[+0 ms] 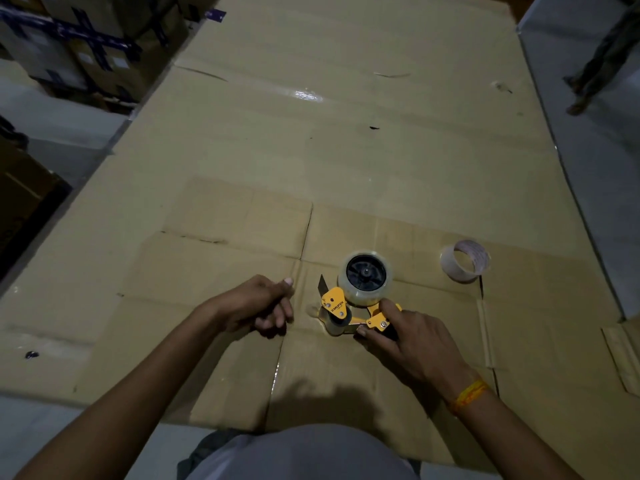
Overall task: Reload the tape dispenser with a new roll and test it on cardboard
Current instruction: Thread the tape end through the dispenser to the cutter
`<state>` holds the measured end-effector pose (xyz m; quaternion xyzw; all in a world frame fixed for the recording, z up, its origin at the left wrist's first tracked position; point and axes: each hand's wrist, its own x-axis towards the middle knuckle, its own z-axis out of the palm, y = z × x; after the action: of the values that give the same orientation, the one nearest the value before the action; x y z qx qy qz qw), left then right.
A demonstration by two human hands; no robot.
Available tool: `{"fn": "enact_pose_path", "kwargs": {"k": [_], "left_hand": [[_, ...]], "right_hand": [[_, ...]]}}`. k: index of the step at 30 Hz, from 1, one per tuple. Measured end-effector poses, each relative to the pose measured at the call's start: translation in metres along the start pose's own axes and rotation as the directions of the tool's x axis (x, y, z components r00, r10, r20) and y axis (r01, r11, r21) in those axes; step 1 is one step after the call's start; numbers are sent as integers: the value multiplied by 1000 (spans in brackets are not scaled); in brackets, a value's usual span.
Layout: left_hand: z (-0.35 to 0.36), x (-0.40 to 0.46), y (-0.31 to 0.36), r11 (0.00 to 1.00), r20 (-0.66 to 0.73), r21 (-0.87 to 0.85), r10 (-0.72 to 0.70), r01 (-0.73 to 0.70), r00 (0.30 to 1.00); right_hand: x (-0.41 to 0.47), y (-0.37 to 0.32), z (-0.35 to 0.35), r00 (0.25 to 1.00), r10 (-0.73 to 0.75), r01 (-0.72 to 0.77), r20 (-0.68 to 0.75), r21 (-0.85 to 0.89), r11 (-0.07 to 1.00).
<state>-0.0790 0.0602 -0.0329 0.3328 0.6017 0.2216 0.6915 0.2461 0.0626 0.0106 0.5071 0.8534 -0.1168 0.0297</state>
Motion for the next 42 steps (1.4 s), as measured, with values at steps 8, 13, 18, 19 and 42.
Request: {"fn": "enact_pose_path", "kwargs": {"k": [8, 13, 18, 19, 42], "left_hand": [[28, 1, -4, 931, 186, -136, -310, 337, 932], [33, 4, 0, 906, 160, -181, -356, 382, 921], [32, 6, 2, 879, 190, -269, -353, 394, 916], [33, 6, 2, 878, 195, -278, -346, 390, 918], [23, 11, 21, 926, 373, -247, -182, 286, 910]], "right_hand": [[-4, 1, -7, 990, -94, 83, -109, -100, 991], [-6, 4, -5, 983, -121, 111, -140, -76, 991], [-8, 7, -12, 966, -192, 172, -176, -123, 978], [-8, 8, -13, 960, -210, 185, -184, -147, 972], [-21, 27, -24, 905, -331, 244, -266, -311, 919]]}}
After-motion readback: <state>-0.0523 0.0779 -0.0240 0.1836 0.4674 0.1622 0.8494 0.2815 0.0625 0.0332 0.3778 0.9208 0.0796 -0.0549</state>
